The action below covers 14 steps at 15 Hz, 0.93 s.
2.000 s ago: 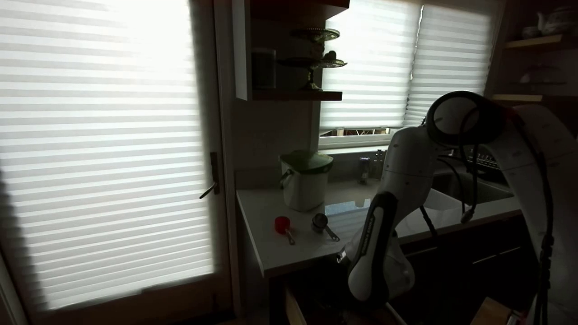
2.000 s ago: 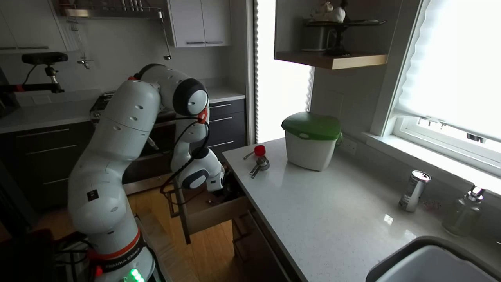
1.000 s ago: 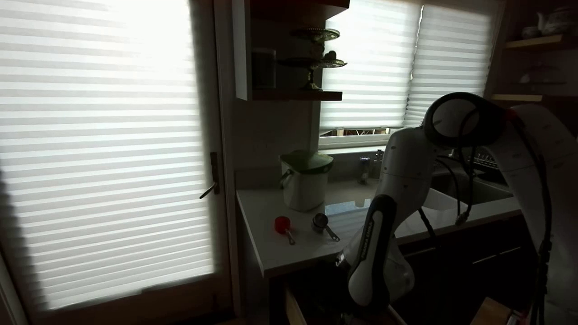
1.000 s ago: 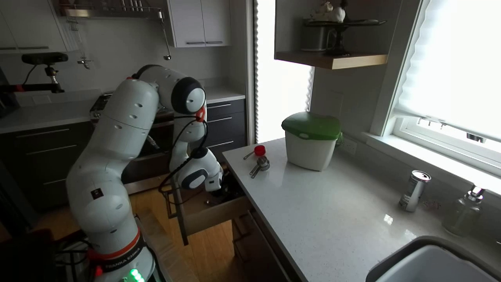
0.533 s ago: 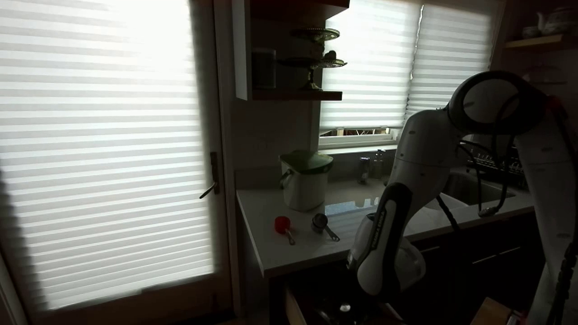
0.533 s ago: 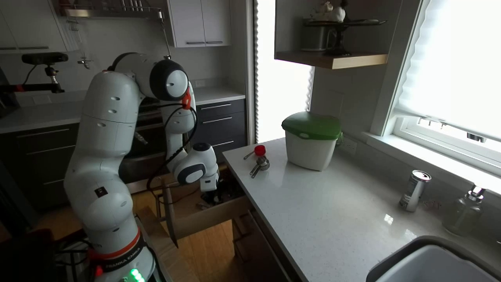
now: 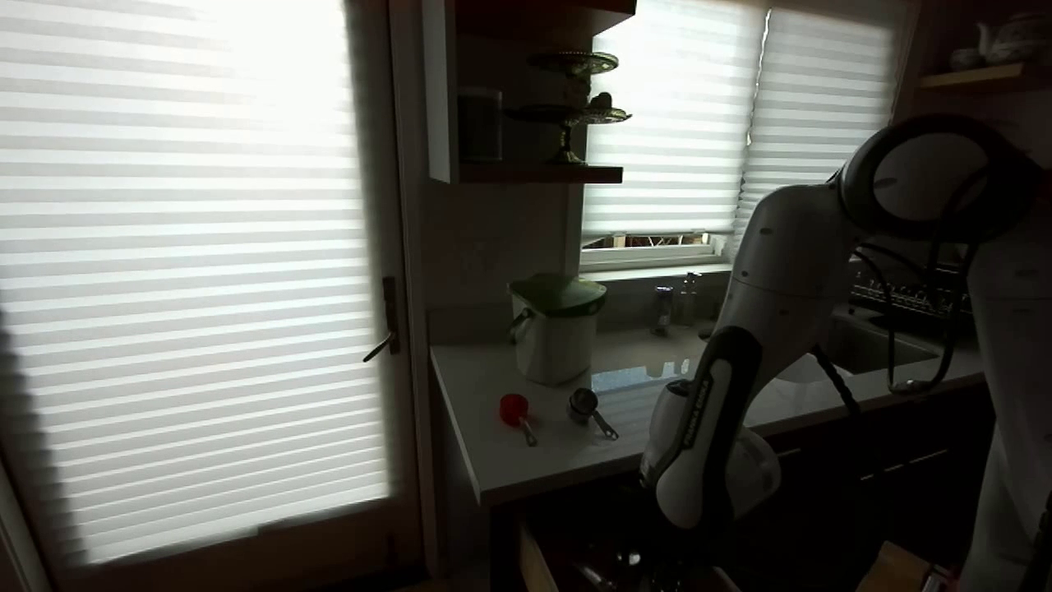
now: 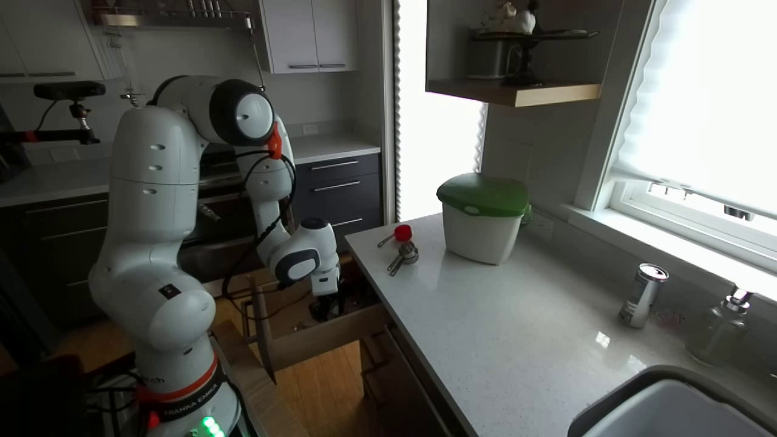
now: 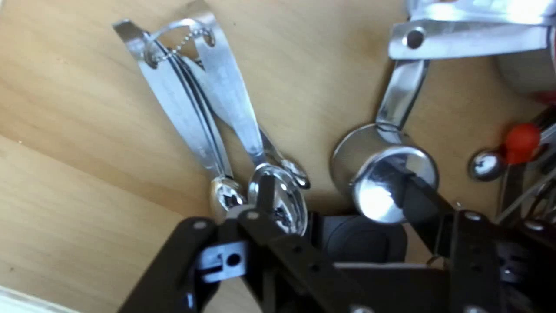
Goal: Take the metal measuring cup out of the drawer
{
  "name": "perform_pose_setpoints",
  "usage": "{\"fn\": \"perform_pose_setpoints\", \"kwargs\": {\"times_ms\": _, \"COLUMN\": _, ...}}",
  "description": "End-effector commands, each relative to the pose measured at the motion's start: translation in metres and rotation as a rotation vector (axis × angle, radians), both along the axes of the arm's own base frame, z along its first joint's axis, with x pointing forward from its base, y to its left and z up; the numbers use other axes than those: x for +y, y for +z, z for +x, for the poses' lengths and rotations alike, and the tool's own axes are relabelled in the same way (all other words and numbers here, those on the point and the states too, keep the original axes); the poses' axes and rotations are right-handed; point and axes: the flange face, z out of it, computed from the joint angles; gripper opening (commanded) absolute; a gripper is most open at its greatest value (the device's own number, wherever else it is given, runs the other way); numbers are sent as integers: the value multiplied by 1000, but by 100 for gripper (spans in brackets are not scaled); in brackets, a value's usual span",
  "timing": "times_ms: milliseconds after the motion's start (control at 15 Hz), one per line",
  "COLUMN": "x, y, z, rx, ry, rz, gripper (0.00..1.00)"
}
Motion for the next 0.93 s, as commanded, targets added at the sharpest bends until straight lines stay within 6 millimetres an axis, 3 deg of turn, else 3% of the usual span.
{"fn": "perform_pose_setpoints", "kwargs": {"times_ms": 0, "x": 2, "y": 17, "z": -3, "rx": -24, "ry": 42, "rz": -2, "gripper": 81}}
{"fn": "perform_pose_setpoints", "kwargs": {"times_ms": 133, "x": 8, "y": 22, "z": 7, "rx": -42, "ry": 57, "rz": 8, "gripper": 79}}
{"fn": "perform_pose_setpoints", "kwargs": {"times_ms": 267, "x": 11, "y": 32, "z": 1, "rx": -59, "ry": 70, "rz": 15, "gripper": 80}}
{"fn": "perform_pose_setpoints", "kwargs": {"times_ms": 467, "x": 15, "y": 36, "z": 9, "rx": -90, "ry": 81, "rz": 16, "gripper": 82}}
{"fn": "perform_pose_setpoints", "kwargs": {"times_ms": 667, "x": 15, "y": 30, "z": 15, "rx": -90, "ry": 90, "rz": 2, "gripper": 84}}
{"fn": "perform_pose_setpoints", "kwargs": {"times_ms": 867, "x": 18, "y": 23, "z": 23, "rx": -82, "ry": 107, "rz": -6, "gripper": 79}}
